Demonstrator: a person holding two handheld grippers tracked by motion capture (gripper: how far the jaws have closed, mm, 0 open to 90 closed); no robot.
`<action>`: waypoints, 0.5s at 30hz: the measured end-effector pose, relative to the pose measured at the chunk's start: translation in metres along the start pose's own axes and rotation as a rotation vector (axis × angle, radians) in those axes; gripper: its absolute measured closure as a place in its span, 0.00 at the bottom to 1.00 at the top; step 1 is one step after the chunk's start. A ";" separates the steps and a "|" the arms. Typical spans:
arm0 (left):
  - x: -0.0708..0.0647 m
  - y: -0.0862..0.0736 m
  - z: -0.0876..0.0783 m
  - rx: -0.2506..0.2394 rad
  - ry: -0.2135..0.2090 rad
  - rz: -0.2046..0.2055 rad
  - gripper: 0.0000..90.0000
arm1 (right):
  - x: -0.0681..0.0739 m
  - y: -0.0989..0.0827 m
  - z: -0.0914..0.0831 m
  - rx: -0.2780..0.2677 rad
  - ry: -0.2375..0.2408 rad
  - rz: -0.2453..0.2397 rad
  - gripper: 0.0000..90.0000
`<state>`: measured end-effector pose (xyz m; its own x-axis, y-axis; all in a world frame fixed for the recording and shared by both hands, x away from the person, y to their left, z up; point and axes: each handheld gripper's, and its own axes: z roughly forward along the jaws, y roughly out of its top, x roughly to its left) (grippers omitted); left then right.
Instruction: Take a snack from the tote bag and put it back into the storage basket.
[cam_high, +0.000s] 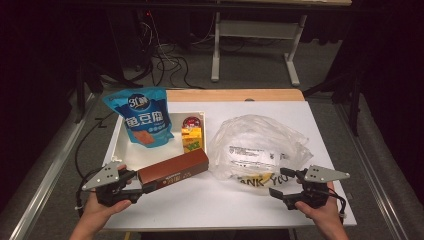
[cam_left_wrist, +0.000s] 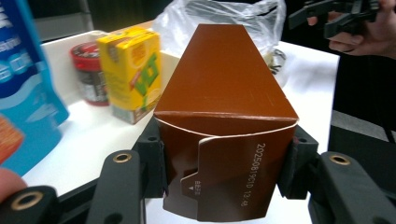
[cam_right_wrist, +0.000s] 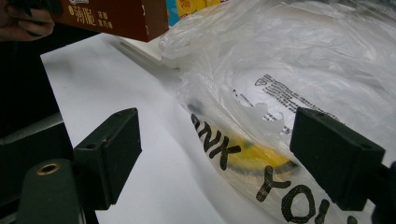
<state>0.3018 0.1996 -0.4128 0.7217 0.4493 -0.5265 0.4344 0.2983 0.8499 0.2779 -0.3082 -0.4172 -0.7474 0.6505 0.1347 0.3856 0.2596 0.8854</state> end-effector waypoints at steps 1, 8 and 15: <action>0.002 0.001 -0.002 -0.005 -0.003 -0.012 0.53 | 0.000 0.000 0.000 0.003 -0.001 0.000 0.19; 0.004 0.008 -0.014 -0.041 0.009 -0.007 0.53 | 0.000 -0.001 0.001 0.007 0.000 0.005 0.19; 0.018 0.008 -0.025 -0.057 0.069 -0.013 0.53 | -0.001 -0.002 0.002 0.009 0.004 0.002 0.19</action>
<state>0.3051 0.2308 -0.4162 0.6768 0.5013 -0.5392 0.4108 0.3506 0.8416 0.2788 -0.3079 -0.4199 -0.7484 0.6486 0.1385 0.3924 0.2647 0.8809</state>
